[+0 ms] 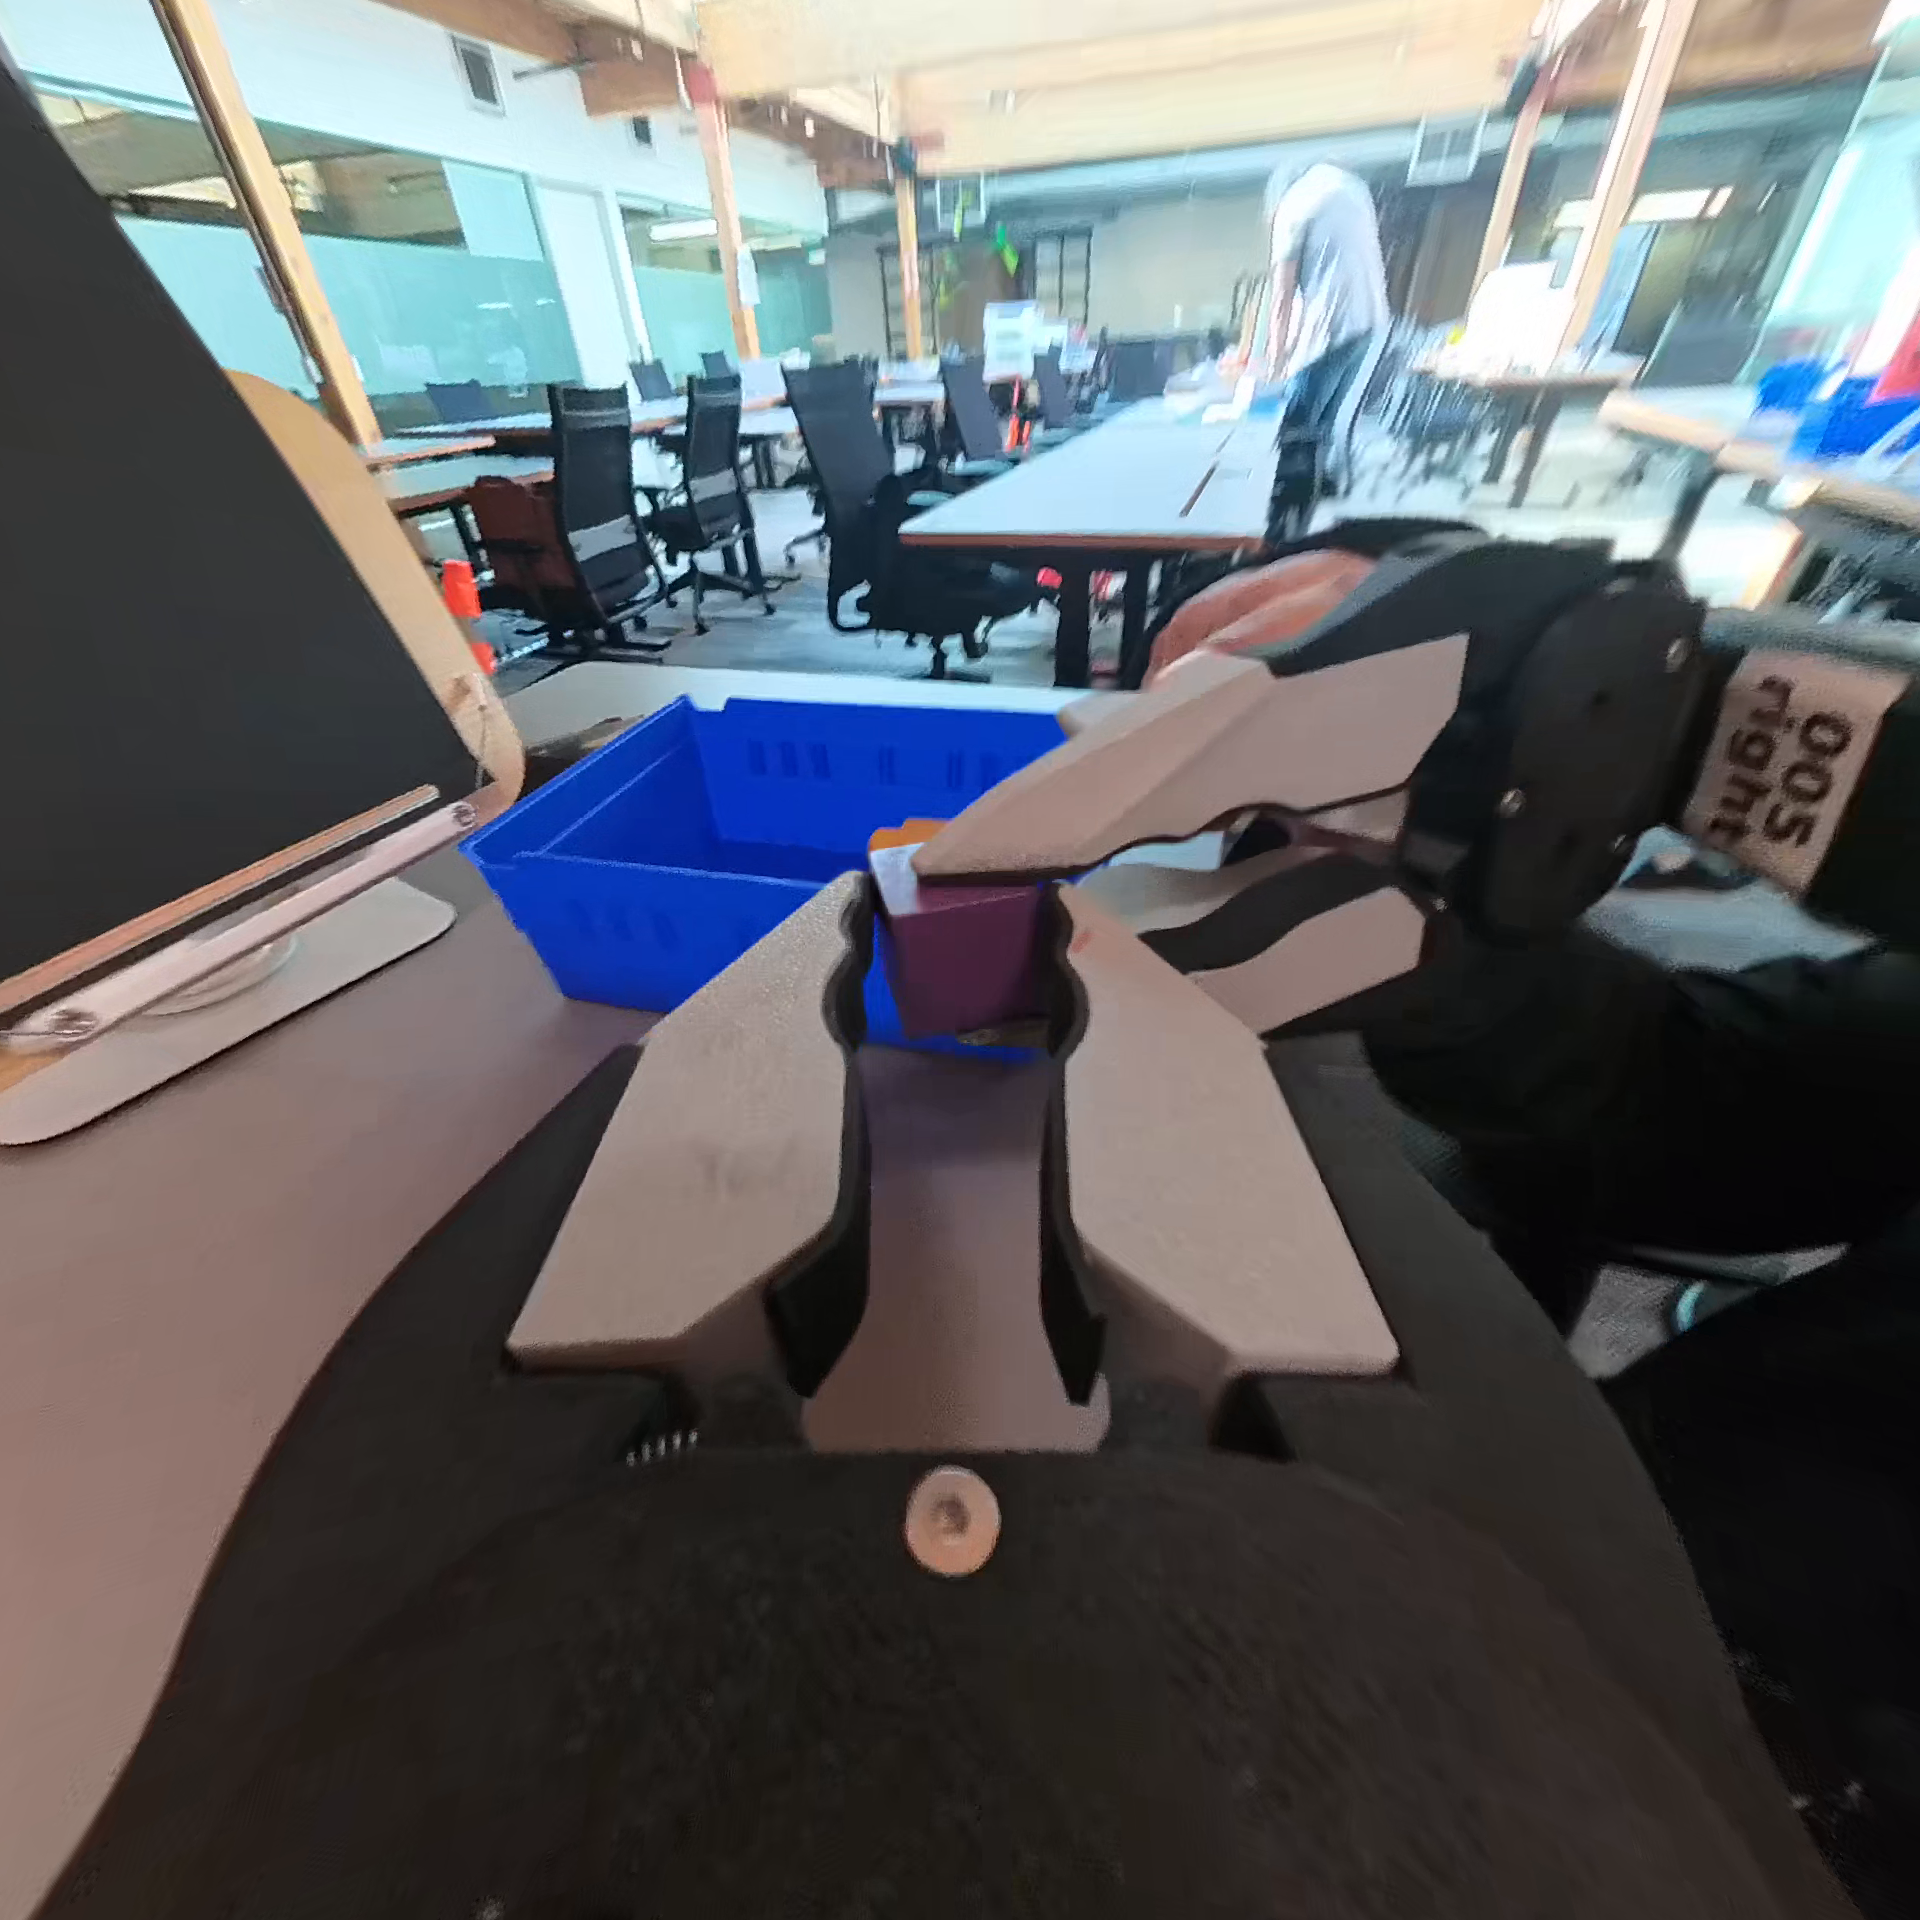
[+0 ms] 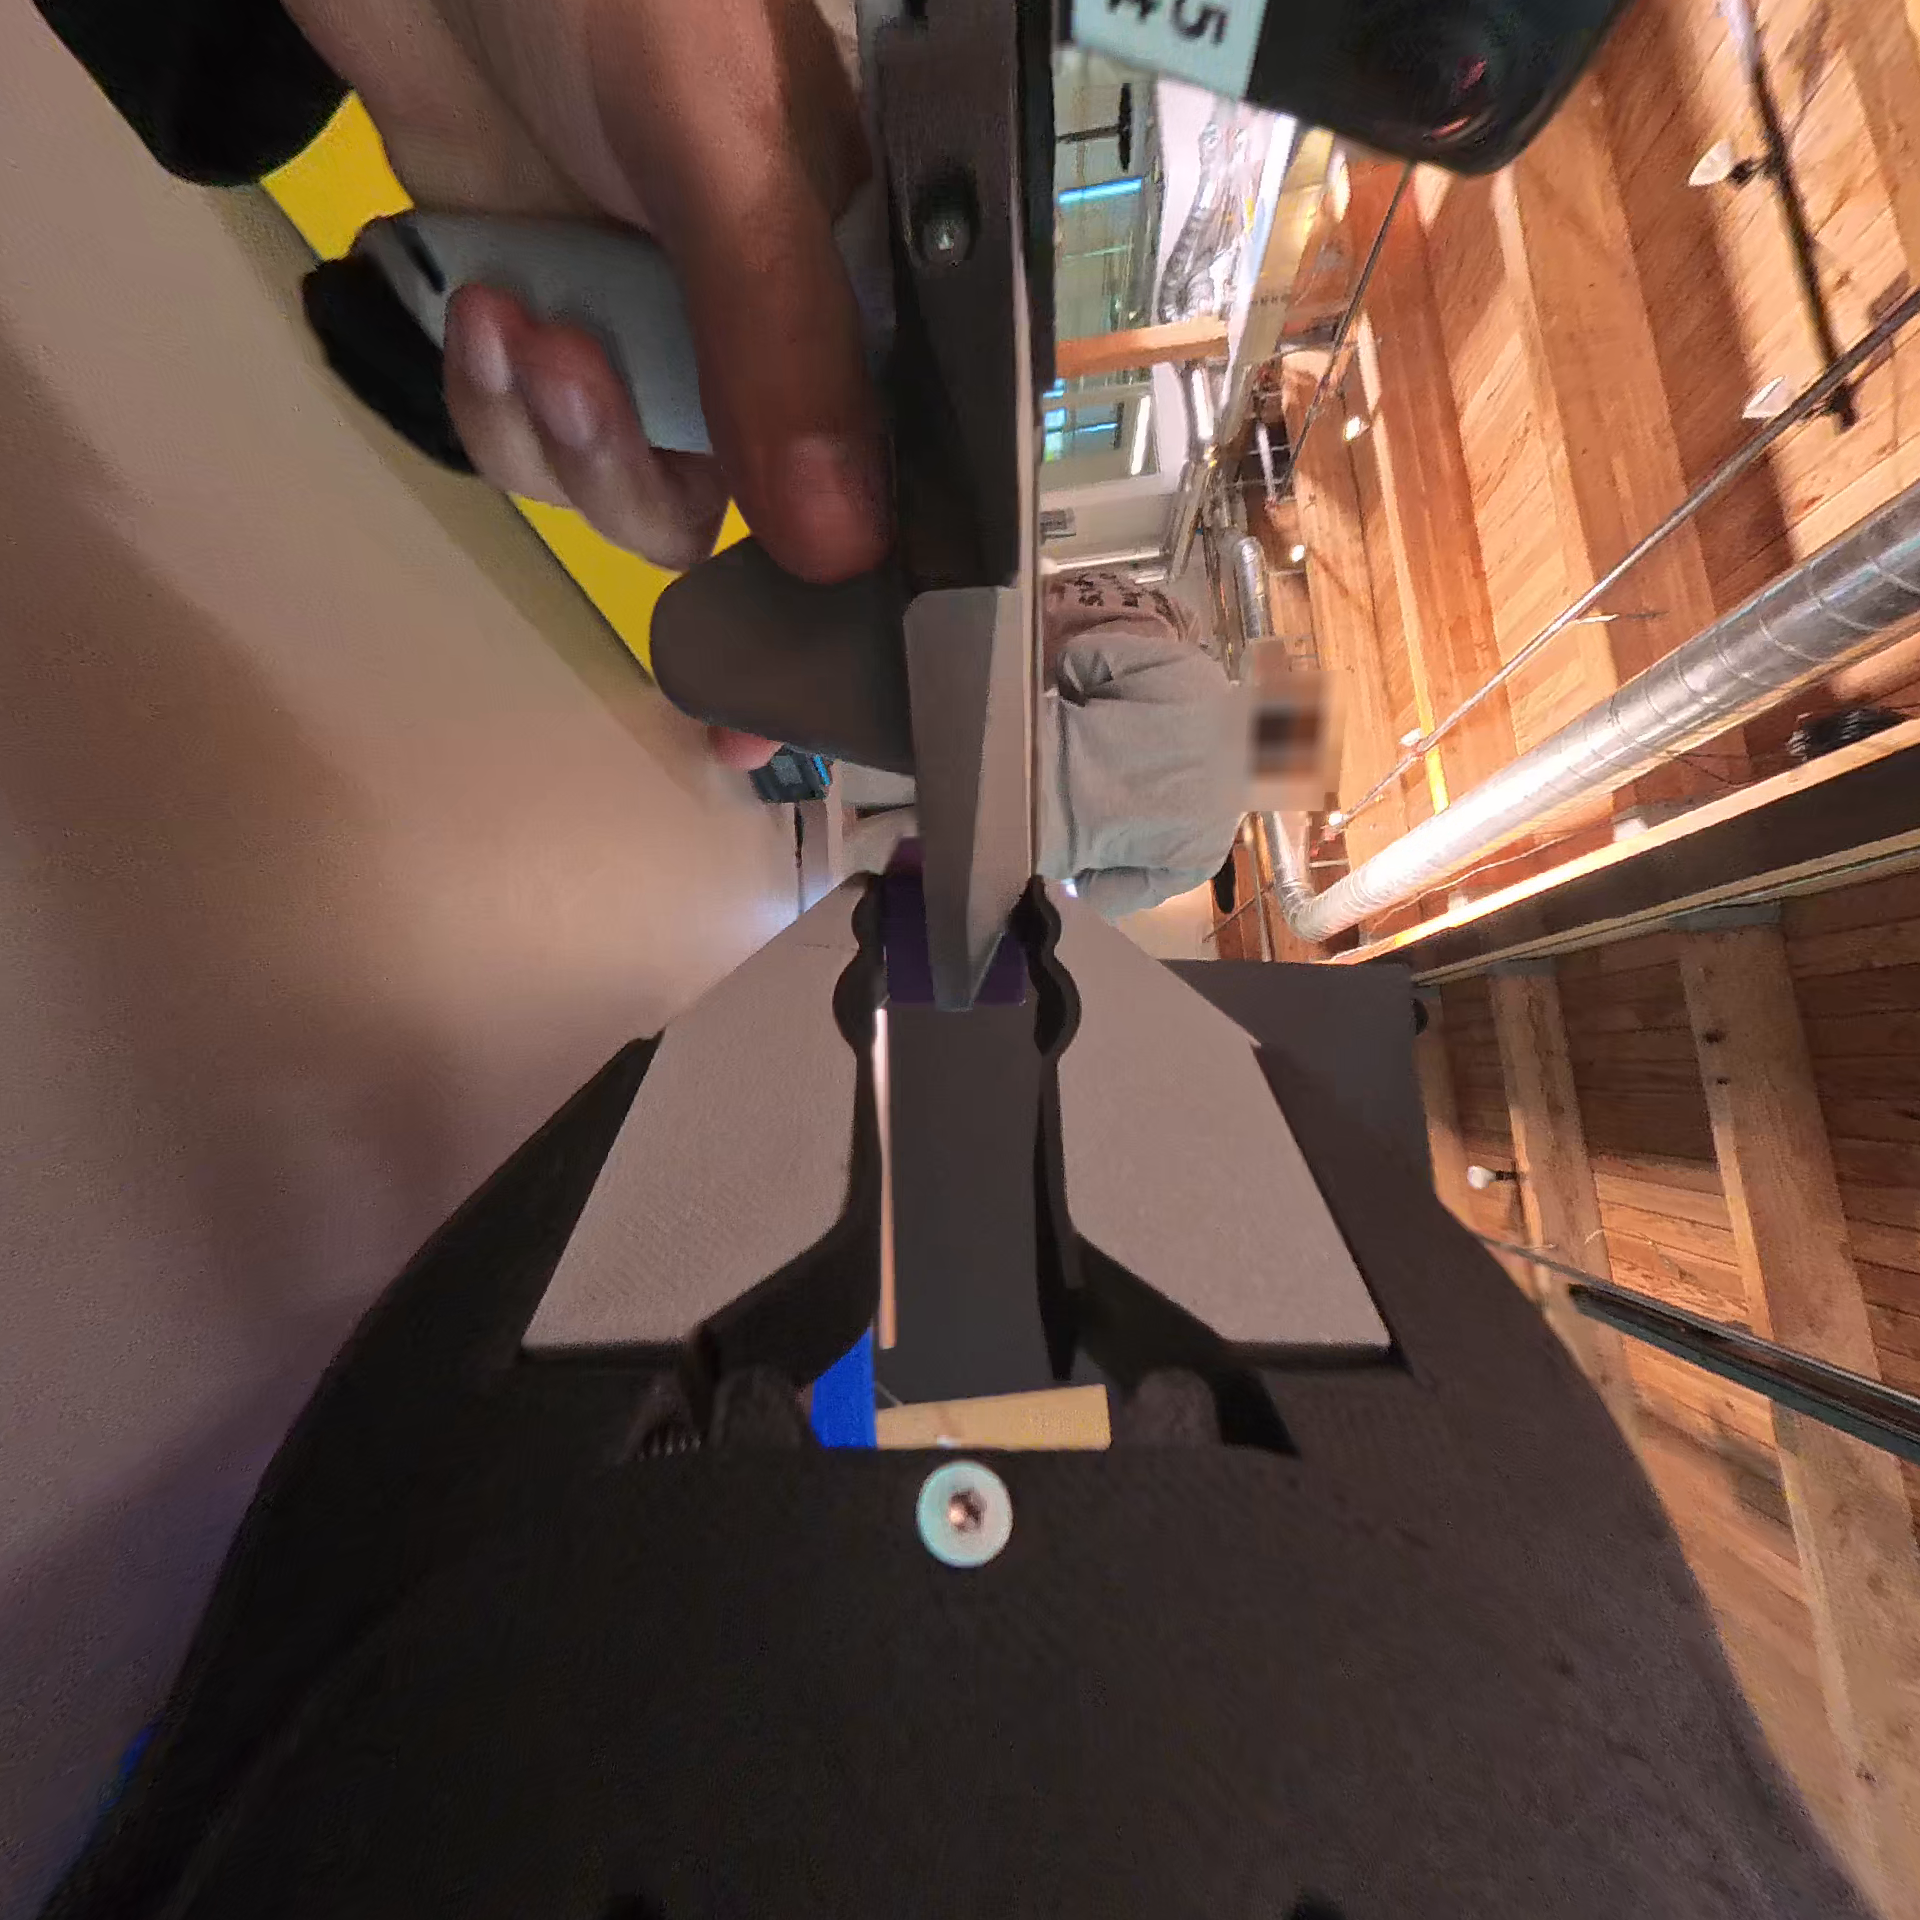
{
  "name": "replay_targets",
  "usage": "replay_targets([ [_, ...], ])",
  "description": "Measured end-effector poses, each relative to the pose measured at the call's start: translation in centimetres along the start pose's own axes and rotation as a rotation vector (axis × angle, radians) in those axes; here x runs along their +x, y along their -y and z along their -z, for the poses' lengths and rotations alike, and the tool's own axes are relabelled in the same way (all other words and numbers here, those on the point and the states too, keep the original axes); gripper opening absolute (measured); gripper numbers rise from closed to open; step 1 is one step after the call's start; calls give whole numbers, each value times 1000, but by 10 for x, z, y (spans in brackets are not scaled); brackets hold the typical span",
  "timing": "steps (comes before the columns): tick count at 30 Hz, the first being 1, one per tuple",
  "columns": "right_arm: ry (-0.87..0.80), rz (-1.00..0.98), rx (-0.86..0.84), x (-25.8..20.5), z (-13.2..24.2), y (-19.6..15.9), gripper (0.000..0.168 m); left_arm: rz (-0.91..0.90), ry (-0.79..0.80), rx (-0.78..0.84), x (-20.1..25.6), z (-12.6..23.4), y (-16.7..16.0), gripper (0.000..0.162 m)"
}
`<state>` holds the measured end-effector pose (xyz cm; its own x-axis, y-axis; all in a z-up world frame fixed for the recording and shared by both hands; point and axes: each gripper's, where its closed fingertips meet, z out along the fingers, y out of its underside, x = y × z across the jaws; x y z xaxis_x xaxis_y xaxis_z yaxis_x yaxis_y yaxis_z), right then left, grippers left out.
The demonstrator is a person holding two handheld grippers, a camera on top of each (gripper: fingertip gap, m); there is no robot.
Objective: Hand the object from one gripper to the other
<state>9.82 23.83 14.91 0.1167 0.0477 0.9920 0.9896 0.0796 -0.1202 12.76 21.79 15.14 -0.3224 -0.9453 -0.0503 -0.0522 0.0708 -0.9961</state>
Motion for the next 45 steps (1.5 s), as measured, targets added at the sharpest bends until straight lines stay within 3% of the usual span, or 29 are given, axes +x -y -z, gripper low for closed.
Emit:
replay_targets([
  [3,42,-68,-32,-4,-4,-10,31,-162,132,-63,-17,5,-3,29],
  [6,146,-235,-12,-12,-3,-17,34,-469,296,-33,-30,17,10,29],
  [9,286,-568,58,-11,-3,-16,45,-908,440,17,-21,28,27,30],
  [13,481,-981,269,1,12,0,36,-1424,565,36,-6,32,27,29],
  [17,695,-1332,496,15,27,15,38,-1556,564,164,17,29,30,29],
  [20,838,-1456,653,24,39,27,36,-1627,572,258,32,29,33,29],
  [22,864,-1457,667,21,39,30,38,-1594,520,284,40,27,30,29],
  [27,898,-1375,668,11,40,43,24,-1472,500,340,44,27,35,29],
  [30,832,-1333,664,15,37,45,24,-1404,505,362,41,29,39,28],
  [35,607,-1235,558,27,28,24,24,-1146,409,254,29,24,37,29],
  [39,372,-1019,427,40,34,-2,24,-770,280,85,7,24,26,35],
  [45,101,-498,174,34,34,-19,25,-50,-38,128,13,27,29,53],
])
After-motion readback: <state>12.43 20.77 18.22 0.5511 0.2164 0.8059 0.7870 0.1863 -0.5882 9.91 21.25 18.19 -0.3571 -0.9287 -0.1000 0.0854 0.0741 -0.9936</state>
